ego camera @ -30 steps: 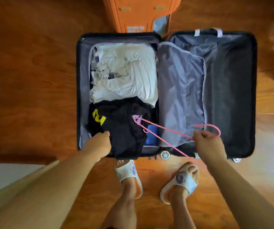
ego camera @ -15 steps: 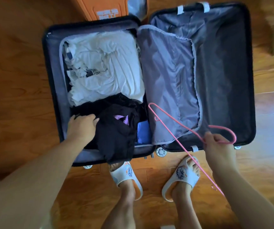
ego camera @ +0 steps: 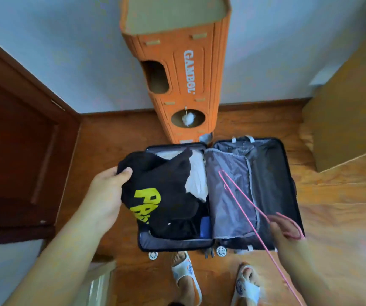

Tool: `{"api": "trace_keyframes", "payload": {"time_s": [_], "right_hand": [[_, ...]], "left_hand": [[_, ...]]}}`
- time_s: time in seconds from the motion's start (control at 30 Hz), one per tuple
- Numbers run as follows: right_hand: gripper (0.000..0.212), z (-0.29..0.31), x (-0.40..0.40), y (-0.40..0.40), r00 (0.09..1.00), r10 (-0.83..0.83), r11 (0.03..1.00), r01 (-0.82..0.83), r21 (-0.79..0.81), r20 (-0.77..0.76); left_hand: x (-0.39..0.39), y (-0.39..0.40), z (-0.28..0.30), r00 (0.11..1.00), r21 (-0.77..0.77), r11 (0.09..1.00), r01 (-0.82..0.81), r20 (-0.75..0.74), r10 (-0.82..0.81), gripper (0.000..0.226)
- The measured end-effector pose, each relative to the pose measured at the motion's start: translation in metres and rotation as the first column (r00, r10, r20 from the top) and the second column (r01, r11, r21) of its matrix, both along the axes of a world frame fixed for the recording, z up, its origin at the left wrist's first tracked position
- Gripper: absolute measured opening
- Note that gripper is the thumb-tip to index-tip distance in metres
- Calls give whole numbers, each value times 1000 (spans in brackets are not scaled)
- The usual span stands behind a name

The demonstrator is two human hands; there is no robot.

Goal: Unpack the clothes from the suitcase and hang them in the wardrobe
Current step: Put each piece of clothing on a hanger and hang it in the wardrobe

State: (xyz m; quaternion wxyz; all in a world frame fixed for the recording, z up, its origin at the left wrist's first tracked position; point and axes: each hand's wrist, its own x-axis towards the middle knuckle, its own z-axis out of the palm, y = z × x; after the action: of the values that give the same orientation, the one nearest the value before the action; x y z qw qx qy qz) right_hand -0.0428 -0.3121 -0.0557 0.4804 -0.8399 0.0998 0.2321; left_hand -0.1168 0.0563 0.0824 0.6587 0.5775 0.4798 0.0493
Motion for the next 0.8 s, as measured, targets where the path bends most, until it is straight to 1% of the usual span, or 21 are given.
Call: {"api": "trace_keyframes", "payload": {"time_s": [0.1,0.2,0.27,0.33,0.37,0.4,0.43,0.47,0.5,0.53,0.57,0.6,0.63,0.7,0.73,0.8], "right_hand": [[23,69,1,-6,994,107,987,-109,121,23],[25,120,6,-13,967,253,951,-253,177,23],[9,150,11,-12,939,343,918,-338,208,11],[22,174,14,-4,931,357,902,-365,229,77],[23,185,12,4,926,364,890,-378,255,103],[20,198,10,15,926,363,880,-378,288,106],[17,211,5,27,916,391,848,-396,352,89],[20,222,0,38,901,432,802,-408,437,48],[21,231,-8,48,879,477,748,-391,536,-24],[23,234,-14,56,846,521,693,-345,633,-108],[27,237,-21,59,810,560,653,-305,694,-171],[32,236,-24,61,792,571,638,-260,725,-218],[34,239,-28,58,783,570,645,-240,726,-247],[29,251,-23,47,801,552,677,-269,685,-231],[24,262,-11,41,827,530,697,-297,652,-189],[12,297,19,31,891,451,731,-328,599,-62]], "left_hand": [[-17,-27,96,994,-82,997,13,113,-4,24],[-36,-52,167,978,-82,997,5,206,12,33],[-49,-66,211,958,-71,997,-28,282,47,36],[-65,-83,249,926,-108,993,-43,369,81,37],[-73,-92,264,907,-129,991,-42,411,92,37],[-80,-101,276,888,-147,989,-36,449,99,35],[-85,-109,286,872,-154,987,-38,477,108,33],[-87,-116,292,857,-162,985,-56,498,131,31],[-88,-121,295,846,-175,980,-94,505,171,28],[-87,-125,296,835,-202,969,-142,501,227,26],[-87,-130,295,819,-239,950,-202,491,298,24],[-86,-131,292,802,-278,925,-260,471,367,24],[-87,-132,288,787,-309,898,-314,445,428,23],[-98,-131,280,780,-309,870,-384,396,485,15],[-107,-130,275,780,-296,864,-408,377,498,11],[-126,-125,267,794,-255,855,-452,323,516,10]]}}
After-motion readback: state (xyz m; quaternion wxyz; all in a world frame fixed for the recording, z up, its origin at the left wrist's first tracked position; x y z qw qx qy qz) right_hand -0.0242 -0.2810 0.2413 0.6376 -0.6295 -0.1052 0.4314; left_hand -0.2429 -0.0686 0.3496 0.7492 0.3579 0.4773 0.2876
